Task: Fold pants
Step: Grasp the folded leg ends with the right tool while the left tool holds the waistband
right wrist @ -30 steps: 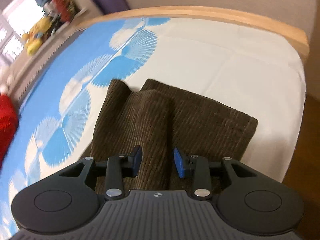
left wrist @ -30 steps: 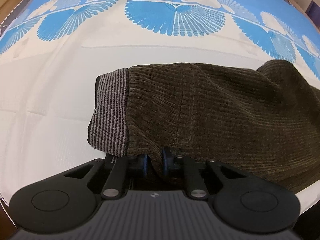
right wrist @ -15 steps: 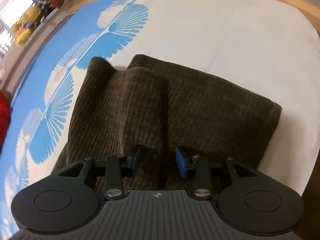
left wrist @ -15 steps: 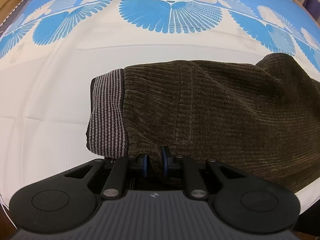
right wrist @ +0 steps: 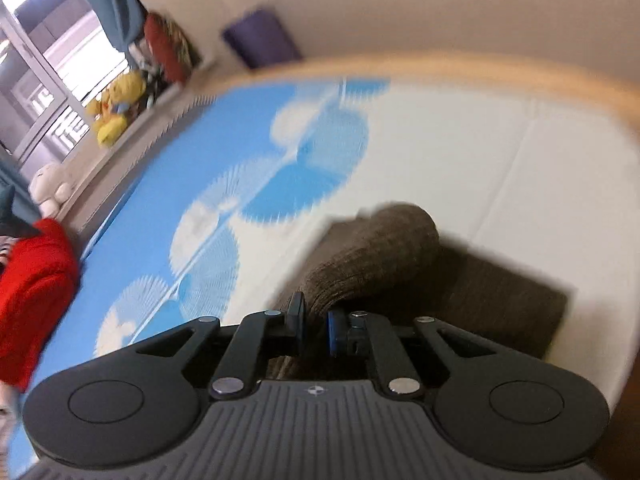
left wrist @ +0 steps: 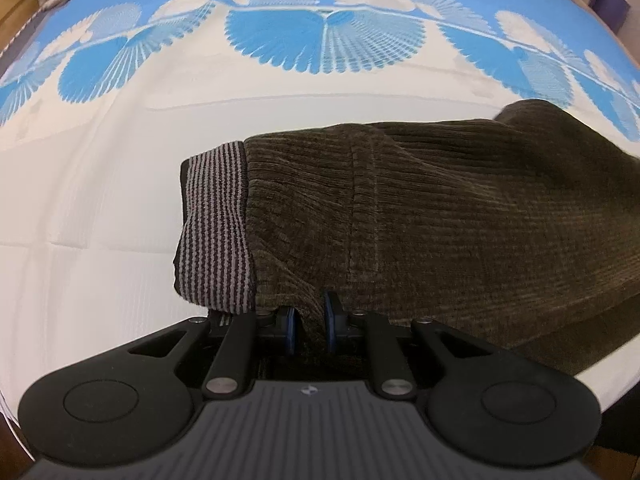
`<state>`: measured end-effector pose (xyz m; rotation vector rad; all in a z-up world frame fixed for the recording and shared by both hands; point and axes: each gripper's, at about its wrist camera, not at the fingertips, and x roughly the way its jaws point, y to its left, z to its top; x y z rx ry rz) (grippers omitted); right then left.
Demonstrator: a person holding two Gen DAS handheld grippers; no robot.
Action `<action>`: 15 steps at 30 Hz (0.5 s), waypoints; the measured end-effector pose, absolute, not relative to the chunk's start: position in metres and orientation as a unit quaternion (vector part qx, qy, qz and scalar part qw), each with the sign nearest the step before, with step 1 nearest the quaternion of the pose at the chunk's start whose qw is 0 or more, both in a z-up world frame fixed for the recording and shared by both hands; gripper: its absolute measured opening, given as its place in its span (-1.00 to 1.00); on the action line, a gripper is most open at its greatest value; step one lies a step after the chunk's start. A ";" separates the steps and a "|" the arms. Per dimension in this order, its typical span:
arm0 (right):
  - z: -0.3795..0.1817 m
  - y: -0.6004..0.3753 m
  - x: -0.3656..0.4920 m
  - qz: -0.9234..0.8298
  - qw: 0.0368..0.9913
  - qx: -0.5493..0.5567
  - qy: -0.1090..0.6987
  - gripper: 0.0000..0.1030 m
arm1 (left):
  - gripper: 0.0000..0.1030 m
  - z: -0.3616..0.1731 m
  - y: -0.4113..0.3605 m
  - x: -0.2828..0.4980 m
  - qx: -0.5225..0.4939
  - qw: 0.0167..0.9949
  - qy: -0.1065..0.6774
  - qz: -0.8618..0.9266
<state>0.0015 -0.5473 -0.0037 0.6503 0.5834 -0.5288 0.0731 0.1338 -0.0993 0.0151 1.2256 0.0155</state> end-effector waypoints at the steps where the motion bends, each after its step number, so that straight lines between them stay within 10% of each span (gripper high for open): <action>1: 0.003 -0.543 -0.004 -0.267 0.872 0.300 0.280 -0.79 | -0.69 -0.098 0.133 0.070 0.014 0.819 0.573 0.005; 7: -0.046 -0.558 -0.012 -0.397 0.769 0.212 0.454 -0.52 | -0.71 -0.097 0.145 0.051 0.035 0.811 0.584 -0.016; 15: -0.057 -0.597 -0.037 -0.351 0.771 0.342 0.406 -0.25 | -0.72 -0.073 0.171 0.025 -0.036 0.838 0.538 -0.081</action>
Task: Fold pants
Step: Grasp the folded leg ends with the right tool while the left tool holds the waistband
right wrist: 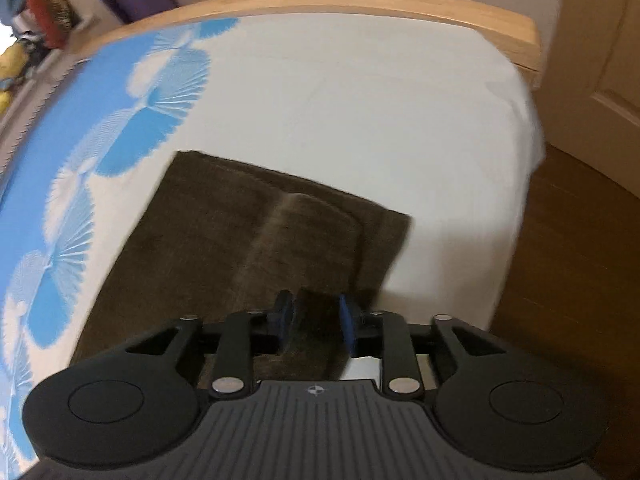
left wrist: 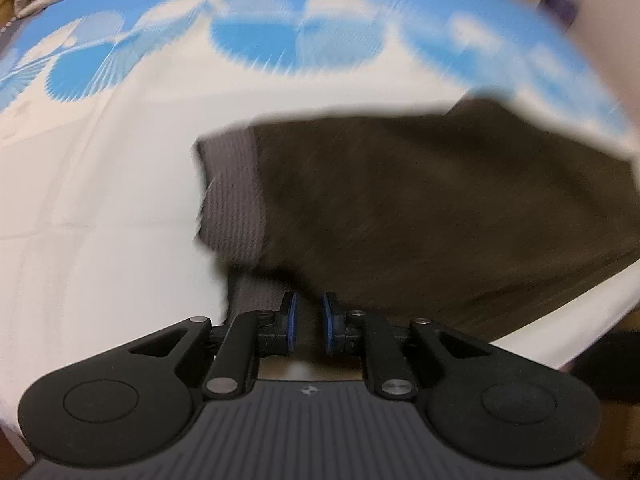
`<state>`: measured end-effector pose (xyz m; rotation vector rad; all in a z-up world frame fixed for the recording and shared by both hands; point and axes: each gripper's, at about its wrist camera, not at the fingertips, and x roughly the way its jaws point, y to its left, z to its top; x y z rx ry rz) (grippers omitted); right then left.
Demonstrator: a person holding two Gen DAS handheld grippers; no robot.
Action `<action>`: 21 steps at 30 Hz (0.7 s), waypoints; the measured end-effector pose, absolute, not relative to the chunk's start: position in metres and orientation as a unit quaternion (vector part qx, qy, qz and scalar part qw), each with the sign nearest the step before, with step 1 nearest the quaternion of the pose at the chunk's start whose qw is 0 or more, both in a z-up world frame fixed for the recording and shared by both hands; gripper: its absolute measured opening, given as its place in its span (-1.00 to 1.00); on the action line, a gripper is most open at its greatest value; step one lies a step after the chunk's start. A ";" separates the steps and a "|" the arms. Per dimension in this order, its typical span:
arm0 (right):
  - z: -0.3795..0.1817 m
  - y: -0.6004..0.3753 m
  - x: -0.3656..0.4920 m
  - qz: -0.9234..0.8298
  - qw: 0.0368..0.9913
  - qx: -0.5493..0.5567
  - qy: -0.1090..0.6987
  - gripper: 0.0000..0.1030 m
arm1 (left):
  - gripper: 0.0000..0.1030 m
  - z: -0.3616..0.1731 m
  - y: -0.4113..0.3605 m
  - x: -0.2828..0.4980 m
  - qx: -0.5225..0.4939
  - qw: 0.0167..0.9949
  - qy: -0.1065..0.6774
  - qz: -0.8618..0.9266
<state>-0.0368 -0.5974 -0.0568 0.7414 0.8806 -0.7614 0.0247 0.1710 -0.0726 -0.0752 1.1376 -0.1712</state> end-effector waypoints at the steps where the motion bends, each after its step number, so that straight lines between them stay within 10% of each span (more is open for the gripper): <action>1: -0.059 -0.595 -0.033 -0.348 0.771 0.336 0.414 -0.11 | -0.72 -0.065 0.172 0.023 -0.051 0.848 0.519 -0.093; 6: -0.076 -0.584 -0.018 -0.346 0.756 0.319 0.455 -0.09 | -0.48 -0.048 0.158 0.030 -0.047 0.878 0.466 -0.097; 10: -0.075 -0.574 -0.011 -0.340 0.770 0.277 0.463 -0.77 | -0.04 -0.058 0.154 0.042 -0.008 0.876 0.481 -0.025; 17: -0.065 -0.577 -0.013 -0.339 0.787 0.283 0.430 -0.82 | 0.26 -0.078 0.182 0.056 -0.040 0.844 0.531 0.058; 21: -0.061 -0.576 -0.014 -0.339 0.791 0.283 0.424 -0.82 | -0.04 -0.087 0.172 0.062 -0.003 0.836 0.546 0.051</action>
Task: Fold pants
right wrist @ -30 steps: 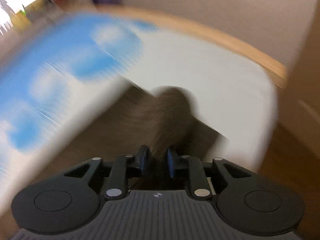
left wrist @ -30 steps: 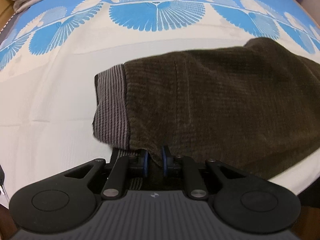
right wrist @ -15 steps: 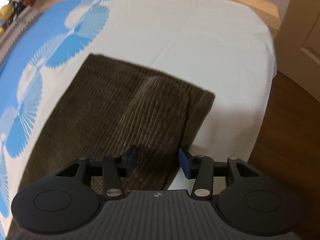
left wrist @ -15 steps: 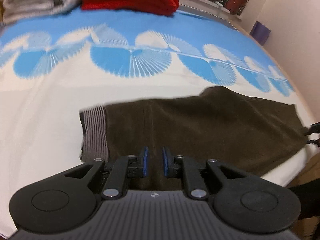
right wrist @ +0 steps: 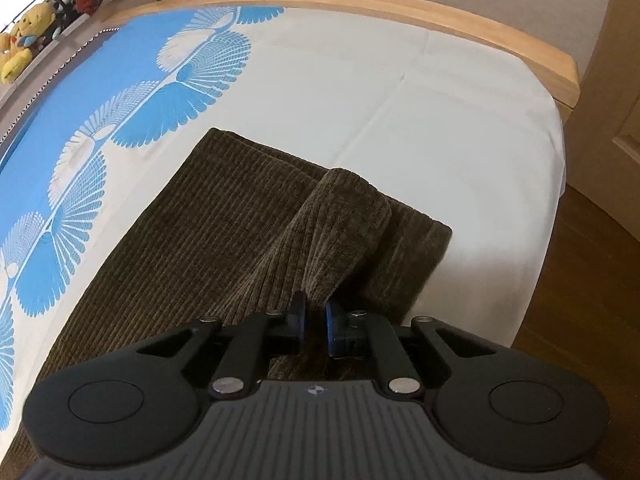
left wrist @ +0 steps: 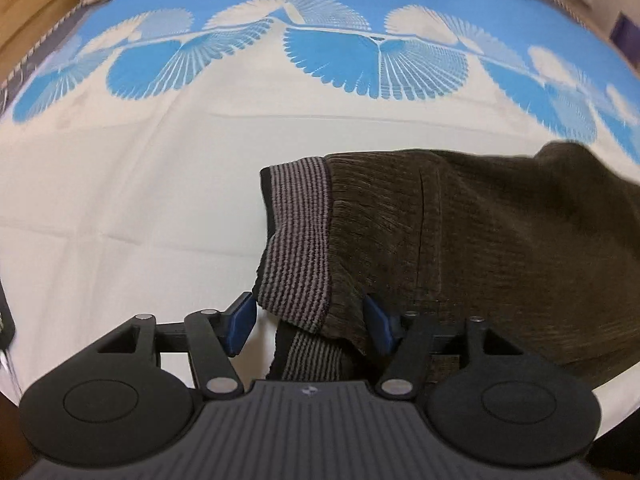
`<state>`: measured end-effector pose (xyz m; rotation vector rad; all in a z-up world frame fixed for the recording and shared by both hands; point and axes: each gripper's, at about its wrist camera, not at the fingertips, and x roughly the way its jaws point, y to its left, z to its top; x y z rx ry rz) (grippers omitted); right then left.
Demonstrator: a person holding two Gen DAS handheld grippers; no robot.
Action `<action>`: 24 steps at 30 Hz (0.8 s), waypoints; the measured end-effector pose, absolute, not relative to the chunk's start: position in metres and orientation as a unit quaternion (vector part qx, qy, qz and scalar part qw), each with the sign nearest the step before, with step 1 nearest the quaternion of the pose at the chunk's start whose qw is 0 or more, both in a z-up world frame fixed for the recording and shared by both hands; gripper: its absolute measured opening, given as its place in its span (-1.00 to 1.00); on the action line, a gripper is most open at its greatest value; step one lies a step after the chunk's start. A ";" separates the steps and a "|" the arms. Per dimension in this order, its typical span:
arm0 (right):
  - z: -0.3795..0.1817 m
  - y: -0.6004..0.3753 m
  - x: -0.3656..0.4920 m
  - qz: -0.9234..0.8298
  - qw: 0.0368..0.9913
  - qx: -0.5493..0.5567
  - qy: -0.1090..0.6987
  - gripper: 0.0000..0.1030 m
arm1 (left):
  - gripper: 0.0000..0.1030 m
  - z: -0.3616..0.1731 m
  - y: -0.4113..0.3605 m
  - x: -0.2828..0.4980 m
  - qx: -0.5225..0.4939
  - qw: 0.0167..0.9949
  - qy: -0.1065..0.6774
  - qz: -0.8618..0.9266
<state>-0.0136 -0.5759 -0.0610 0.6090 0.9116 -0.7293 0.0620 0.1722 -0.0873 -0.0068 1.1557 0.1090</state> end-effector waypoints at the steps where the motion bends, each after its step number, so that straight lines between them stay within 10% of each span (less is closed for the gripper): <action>1: -0.061 -0.576 -0.014 -0.339 0.791 0.284 0.423 -0.82 | -0.16 -0.087 0.172 0.062 0.002 0.840 0.541 0.052; 13: -0.025 -0.576 -0.030 -0.342 0.822 0.304 0.340 -0.85 | -0.36 -0.051 0.173 0.025 -0.020 0.857 0.514 0.023; 21: -0.057 -0.576 -0.023 -0.375 0.763 0.256 0.460 -0.66 | 0.37 -0.047 0.162 0.023 0.030 0.863 0.504 0.024; 24: -0.047 -0.572 -0.022 -0.395 0.771 0.222 0.449 -0.44 | 0.22 -0.035 0.161 0.025 -0.003 0.885 0.465 0.016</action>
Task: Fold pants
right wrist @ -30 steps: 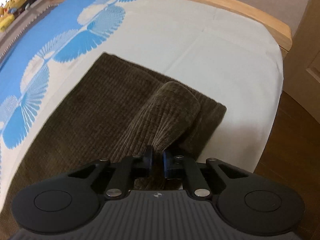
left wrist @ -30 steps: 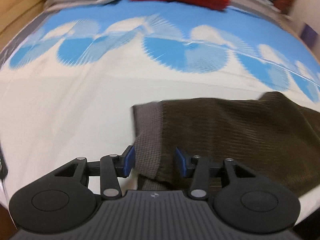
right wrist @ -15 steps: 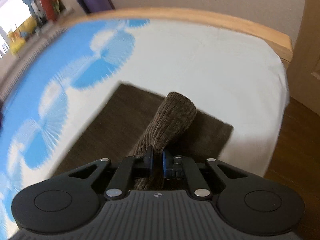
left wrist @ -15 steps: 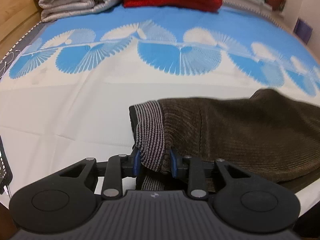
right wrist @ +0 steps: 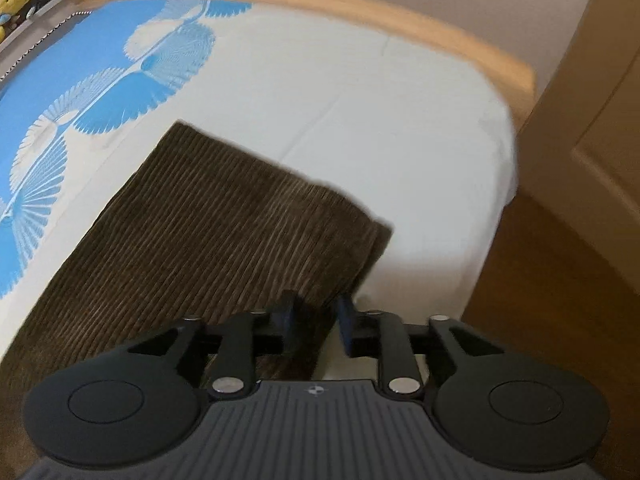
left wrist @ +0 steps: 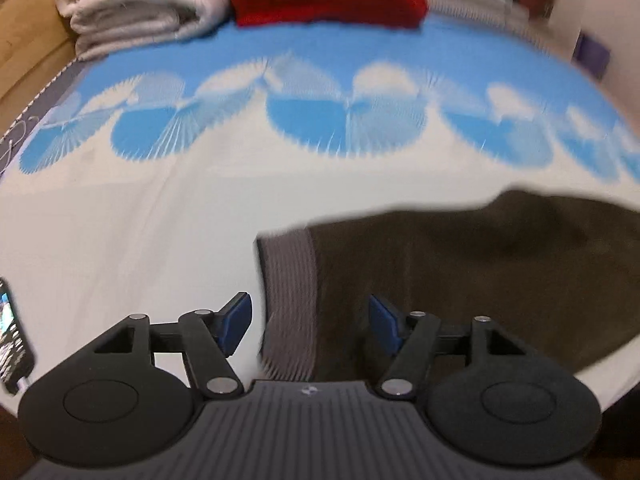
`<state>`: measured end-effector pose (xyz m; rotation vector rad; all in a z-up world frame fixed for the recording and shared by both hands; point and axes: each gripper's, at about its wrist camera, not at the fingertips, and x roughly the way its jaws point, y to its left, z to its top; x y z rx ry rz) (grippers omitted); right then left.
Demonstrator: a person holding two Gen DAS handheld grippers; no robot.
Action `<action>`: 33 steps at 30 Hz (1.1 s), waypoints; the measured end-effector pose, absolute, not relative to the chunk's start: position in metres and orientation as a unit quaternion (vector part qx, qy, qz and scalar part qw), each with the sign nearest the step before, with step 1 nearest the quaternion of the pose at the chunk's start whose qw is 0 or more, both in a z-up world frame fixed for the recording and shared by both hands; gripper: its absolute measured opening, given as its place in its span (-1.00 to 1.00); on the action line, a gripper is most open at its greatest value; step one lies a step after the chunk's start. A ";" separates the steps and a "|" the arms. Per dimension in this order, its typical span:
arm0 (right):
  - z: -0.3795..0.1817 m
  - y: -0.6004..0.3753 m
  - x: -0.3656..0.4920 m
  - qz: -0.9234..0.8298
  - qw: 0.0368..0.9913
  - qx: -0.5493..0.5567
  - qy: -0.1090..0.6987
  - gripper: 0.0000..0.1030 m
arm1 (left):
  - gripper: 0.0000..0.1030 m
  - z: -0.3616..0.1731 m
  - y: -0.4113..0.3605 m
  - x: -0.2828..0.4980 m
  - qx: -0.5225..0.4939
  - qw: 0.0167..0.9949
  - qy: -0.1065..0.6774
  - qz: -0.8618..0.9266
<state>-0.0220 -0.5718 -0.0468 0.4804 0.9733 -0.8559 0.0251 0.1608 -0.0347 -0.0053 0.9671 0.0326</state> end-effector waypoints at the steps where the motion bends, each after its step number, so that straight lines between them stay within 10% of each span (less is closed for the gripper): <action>1: -0.043 -0.570 -0.022 -0.397 0.776 0.207 0.443 -0.44 | 0.13 -0.033 0.156 0.027 -0.001 0.892 0.452 0.006; 9: -0.027 -0.569 -0.024 -0.360 0.823 0.200 0.391 -0.23 | -0.49 -0.097 0.129 0.049 0.096 0.802 0.589 -0.016; 33: -0.063 -0.576 -0.009 -0.313 0.793 0.218 0.476 -0.10 | -0.39 -0.071 0.122 0.095 0.025 0.862 0.504 0.042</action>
